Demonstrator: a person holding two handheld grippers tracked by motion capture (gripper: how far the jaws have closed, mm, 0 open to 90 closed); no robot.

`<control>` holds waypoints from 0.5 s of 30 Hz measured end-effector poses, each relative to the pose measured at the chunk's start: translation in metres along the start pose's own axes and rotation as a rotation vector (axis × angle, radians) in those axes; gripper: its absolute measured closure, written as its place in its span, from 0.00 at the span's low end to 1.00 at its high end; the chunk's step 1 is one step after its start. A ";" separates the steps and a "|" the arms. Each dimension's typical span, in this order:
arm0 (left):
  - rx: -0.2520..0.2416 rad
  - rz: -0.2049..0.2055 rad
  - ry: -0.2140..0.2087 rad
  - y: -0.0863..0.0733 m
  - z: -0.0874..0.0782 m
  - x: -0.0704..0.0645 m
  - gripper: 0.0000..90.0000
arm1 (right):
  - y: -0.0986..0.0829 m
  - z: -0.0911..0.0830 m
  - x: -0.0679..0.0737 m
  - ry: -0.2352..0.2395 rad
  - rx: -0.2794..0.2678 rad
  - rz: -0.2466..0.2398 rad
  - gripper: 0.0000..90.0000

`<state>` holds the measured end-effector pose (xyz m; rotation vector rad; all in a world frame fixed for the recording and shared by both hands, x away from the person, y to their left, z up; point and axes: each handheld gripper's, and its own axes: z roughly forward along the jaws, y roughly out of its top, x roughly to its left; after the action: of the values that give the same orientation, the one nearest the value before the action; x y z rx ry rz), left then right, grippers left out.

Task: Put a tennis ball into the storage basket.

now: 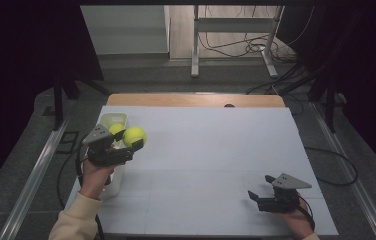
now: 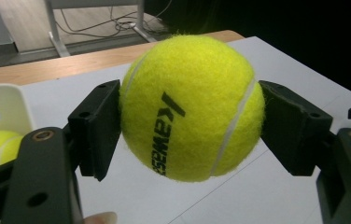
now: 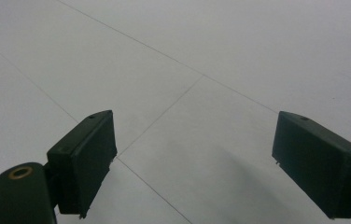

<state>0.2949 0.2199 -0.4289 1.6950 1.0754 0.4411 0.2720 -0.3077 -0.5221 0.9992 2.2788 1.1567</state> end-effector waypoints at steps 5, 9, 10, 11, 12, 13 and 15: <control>-0.003 -0.015 0.024 -0.004 -0.006 0.008 0.30 | 0.000 0.000 0.000 0.000 0.000 0.003 0.16; -0.010 -0.030 0.041 -0.006 -0.011 0.014 0.30 | 0.000 0.001 0.000 -0.002 0.001 0.001 0.16; -0.012 -0.032 0.045 -0.007 -0.012 0.016 0.30 | 0.000 0.001 0.000 -0.002 0.001 0.001 0.16; -0.013 -0.035 0.050 -0.007 -0.014 0.018 0.30 | 0.000 0.001 0.000 -0.002 0.001 0.002 0.15; -0.015 -0.037 0.054 -0.007 -0.015 0.019 0.30 | 0.000 0.001 0.000 -0.002 0.001 0.002 0.15; -0.015 -0.039 0.058 -0.007 -0.016 0.020 0.30 | 0.000 0.001 0.000 -0.001 0.000 0.003 0.15; -0.014 -0.040 0.066 -0.008 -0.018 0.022 0.30 | 0.000 0.000 0.000 -0.002 0.003 0.001 0.15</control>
<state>0.2904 0.2490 -0.4330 1.6536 1.1495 0.4815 0.2724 -0.3074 -0.5223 1.0026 2.2792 1.1525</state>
